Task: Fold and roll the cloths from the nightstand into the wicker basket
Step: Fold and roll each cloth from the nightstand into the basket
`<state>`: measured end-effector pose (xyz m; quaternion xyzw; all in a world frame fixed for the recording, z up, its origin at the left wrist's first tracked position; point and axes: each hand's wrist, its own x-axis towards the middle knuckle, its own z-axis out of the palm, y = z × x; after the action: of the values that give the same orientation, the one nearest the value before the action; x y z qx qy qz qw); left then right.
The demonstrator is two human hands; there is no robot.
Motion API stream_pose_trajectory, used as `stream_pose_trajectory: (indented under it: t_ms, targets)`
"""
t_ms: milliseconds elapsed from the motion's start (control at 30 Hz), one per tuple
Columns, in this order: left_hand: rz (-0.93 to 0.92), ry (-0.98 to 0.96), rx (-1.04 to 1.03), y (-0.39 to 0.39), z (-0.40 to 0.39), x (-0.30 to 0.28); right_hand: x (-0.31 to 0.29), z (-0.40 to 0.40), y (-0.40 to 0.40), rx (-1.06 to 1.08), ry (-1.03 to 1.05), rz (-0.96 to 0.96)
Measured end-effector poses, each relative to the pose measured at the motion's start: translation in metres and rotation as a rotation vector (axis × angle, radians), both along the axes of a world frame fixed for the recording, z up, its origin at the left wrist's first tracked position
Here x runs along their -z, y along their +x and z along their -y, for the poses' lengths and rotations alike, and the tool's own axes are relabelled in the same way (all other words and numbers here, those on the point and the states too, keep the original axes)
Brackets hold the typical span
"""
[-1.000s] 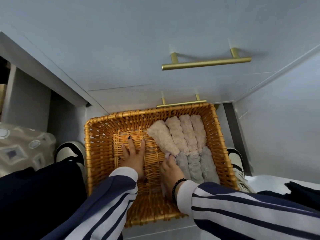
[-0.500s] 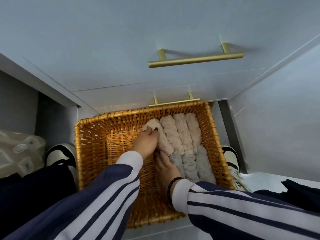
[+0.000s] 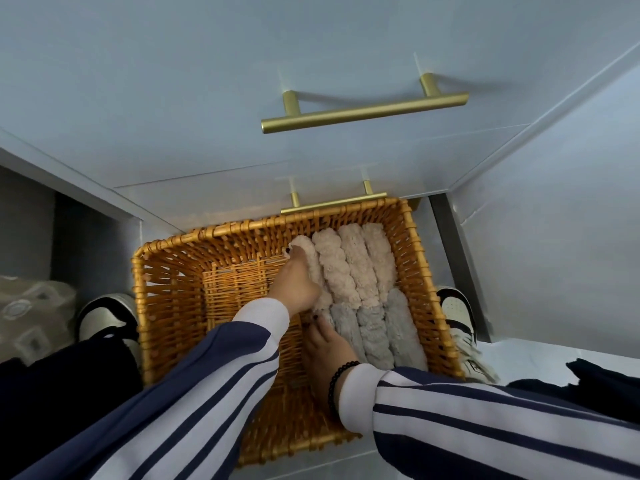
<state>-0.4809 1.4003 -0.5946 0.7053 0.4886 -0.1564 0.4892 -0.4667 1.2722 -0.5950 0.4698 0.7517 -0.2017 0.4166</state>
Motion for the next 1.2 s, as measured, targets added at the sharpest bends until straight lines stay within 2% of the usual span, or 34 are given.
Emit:
stream_pose_trajectory:
  t_ms: [167, 233, 333, 400, 500, 600, 700, 800, 900, 1100, 1200]
  targets:
    - [0.049, 0.037, -0.035, -0.004, 0.004, 0.003, 0.004, 0.005, 0.002, 0.053, 0.044, 0.005]
    - [0.112, -0.132, -0.143, 0.000, 0.001, 0.004, 0.006, 0.006, 0.004, 0.091, 0.057, 0.011]
    - [0.285, -0.570, -0.489, 0.009, -0.002, -0.003, 0.011, 0.005, 0.006, 0.158, 0.073, -0.018]
    - [0.336, -0.691, -0.565, 0.013, -0.005, -0.001, 0.012, 0.004, 0.005, 0.154, 0.059, -0.012]
    - [0.268, -0.605, -0.559, 0.011, -0.006, 0.000, 0.004, 0.003, 0.003, 0.155, 0.058, -0.043]
    - [0.173, -0.428, -0.537, 0.007, -0.009, -0.023, -0.008, 0.006, 0.004, 0.220, 0.182, -0.195]
    - [0.076, -0.335, -0.503, -0.004, -0.015, -0.035, -0.019, 0.015, 0.006, 0.247, 0.267, -0.318]
    - [0.039, -0.281, -0.533, -0.017, -0.016, -0.049, -0.024, 0.022, 0.009, 0.323, 0.354, -0.410]
    - [0.029, -0.287, -0.475, -0.025, -0.011, -0.071, -0.042, 0.020, 0.019, 0.479, 0.403, -0.528]
    - [0.119, -0.099, -0.260, -0.032, -0.002, -0.134, -0.111, 0.019, 0.047, 0.692, 0.496, -0.364]
    - [0.143, -0.058, -0.237, -0.038, 0.004, -0.175, -0.150, 0.019, 0.059, 0.737, 0.516, -0.281]
